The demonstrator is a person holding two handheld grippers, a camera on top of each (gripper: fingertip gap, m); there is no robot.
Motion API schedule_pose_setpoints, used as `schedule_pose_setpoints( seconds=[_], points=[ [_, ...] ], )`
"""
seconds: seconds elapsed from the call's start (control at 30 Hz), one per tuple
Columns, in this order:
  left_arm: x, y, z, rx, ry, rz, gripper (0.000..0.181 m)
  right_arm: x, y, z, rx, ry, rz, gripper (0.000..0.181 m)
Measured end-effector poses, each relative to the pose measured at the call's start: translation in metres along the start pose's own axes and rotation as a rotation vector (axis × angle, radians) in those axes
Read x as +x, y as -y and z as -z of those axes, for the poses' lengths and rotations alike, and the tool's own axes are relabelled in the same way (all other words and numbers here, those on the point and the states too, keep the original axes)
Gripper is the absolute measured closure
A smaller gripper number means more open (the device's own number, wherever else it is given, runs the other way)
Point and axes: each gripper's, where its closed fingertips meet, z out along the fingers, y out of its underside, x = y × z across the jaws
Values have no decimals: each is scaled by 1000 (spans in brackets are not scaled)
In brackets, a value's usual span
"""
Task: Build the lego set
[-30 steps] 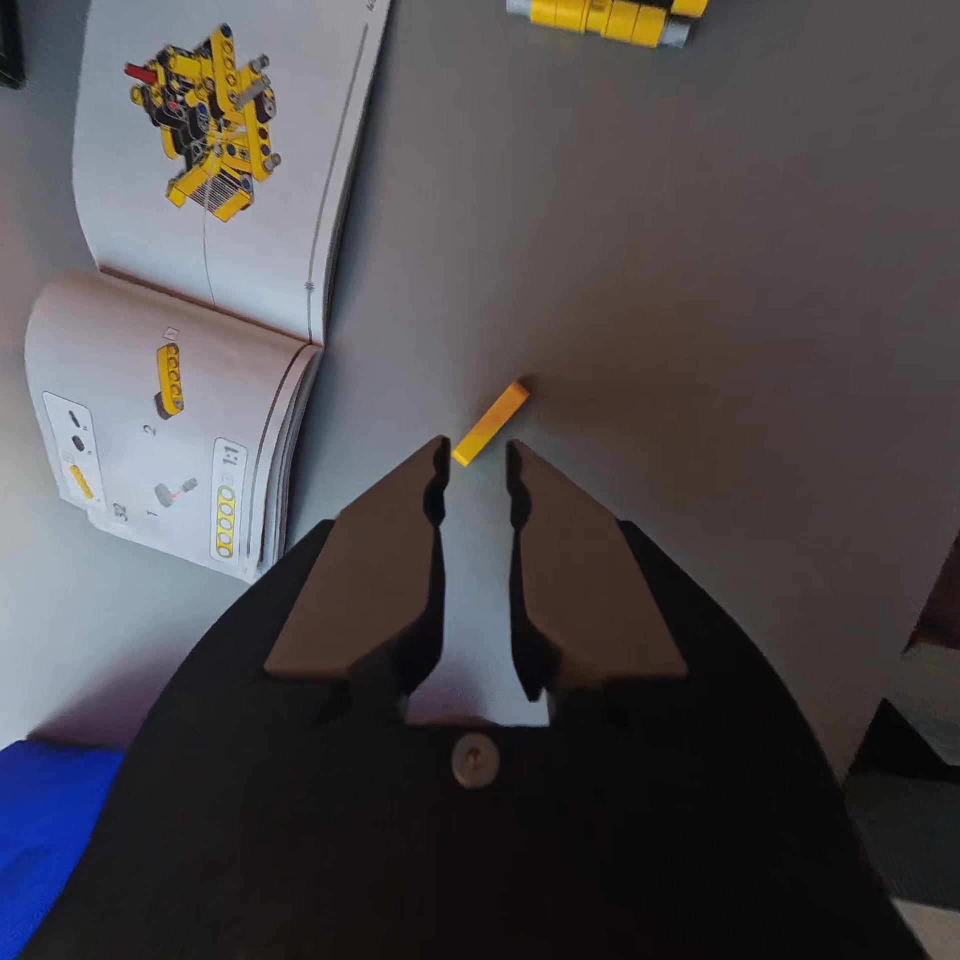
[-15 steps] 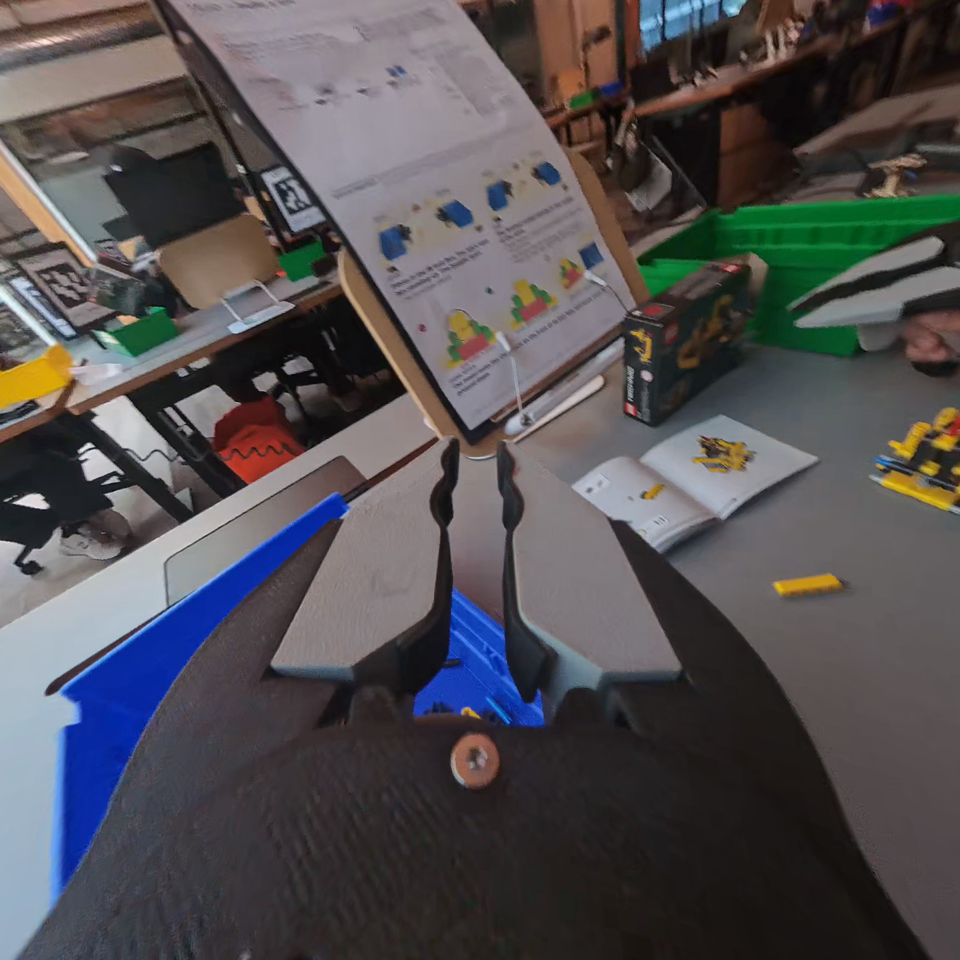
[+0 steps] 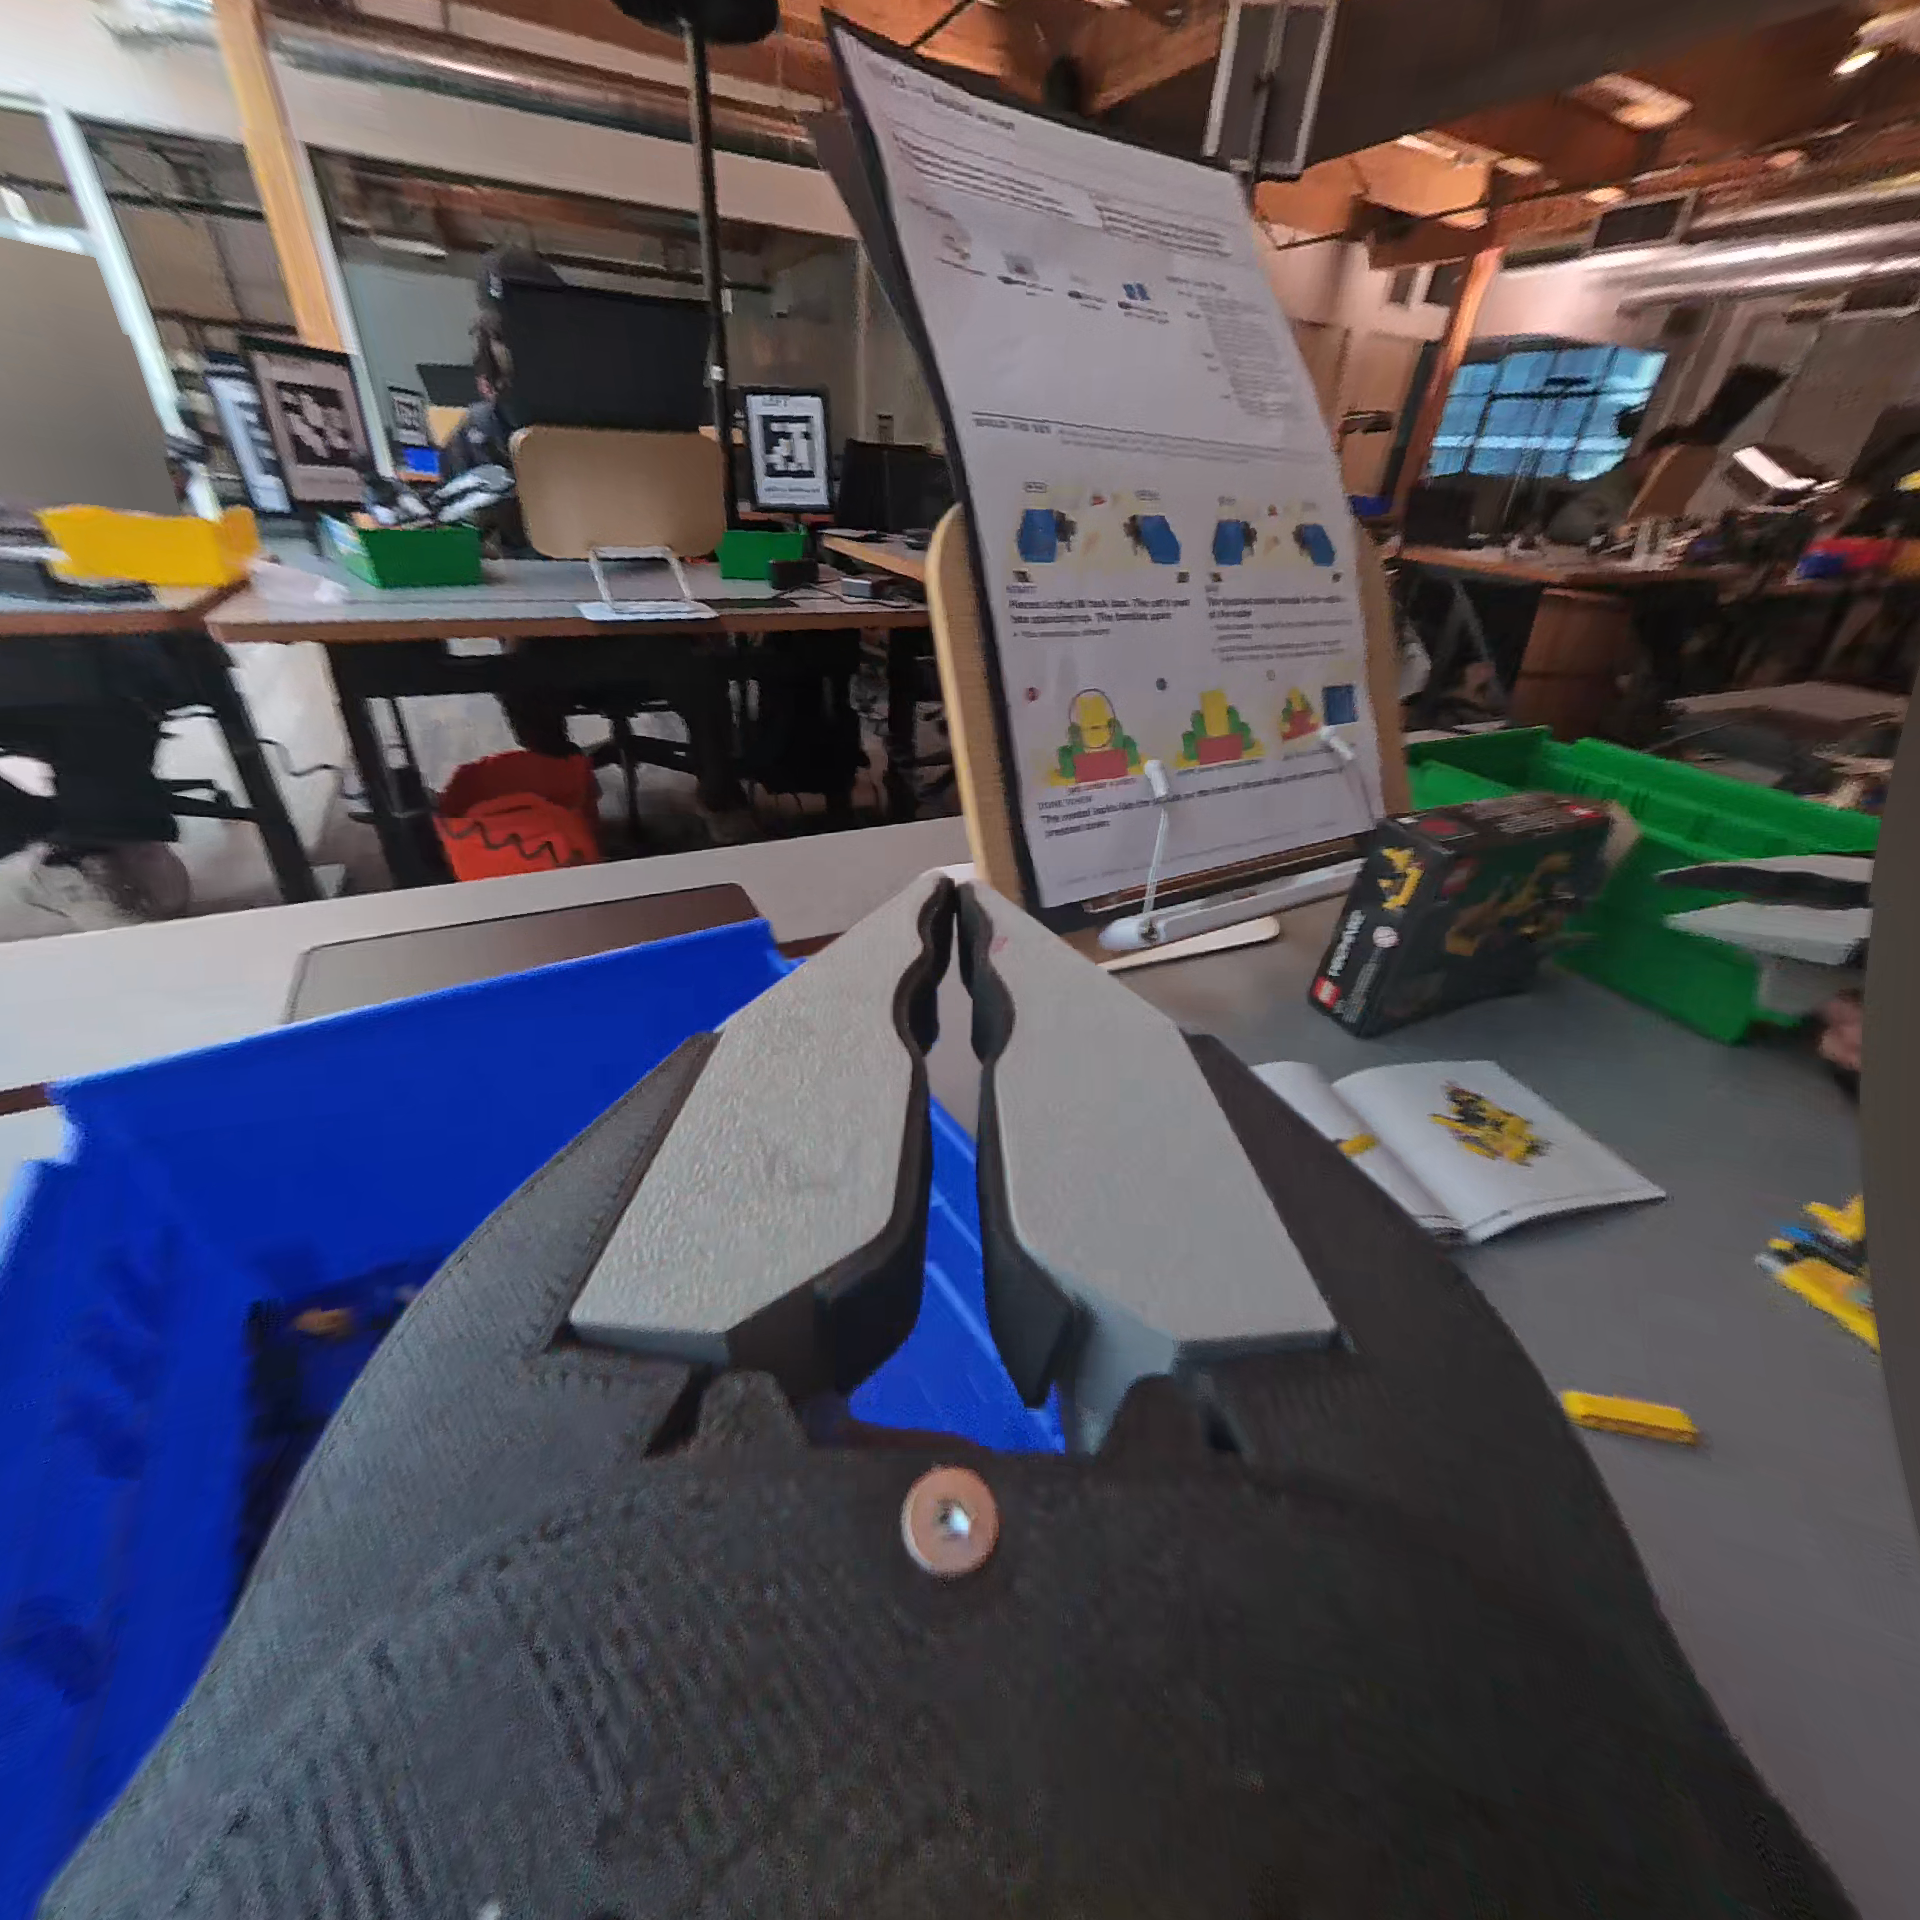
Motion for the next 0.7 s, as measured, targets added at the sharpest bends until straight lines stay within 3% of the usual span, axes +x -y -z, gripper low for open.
schedule_pose_setpoints(
  seconds=[0.07,0.2,0.33,0.7],
  points=[
    [13,0,-2,-1,-83,74,181,-3,2,0,9,13,26,151],
    [6,-4,-4,-12,-17,42,181,-15,10,0,24,-28,185,153],
    [1,-5,-5,-5,17,19,181,-28,17,-2,49,-2,226,155],
    [-39,-11,-3,0,79,172,181,-26,26,5,113,30,101,158]
  ],
)
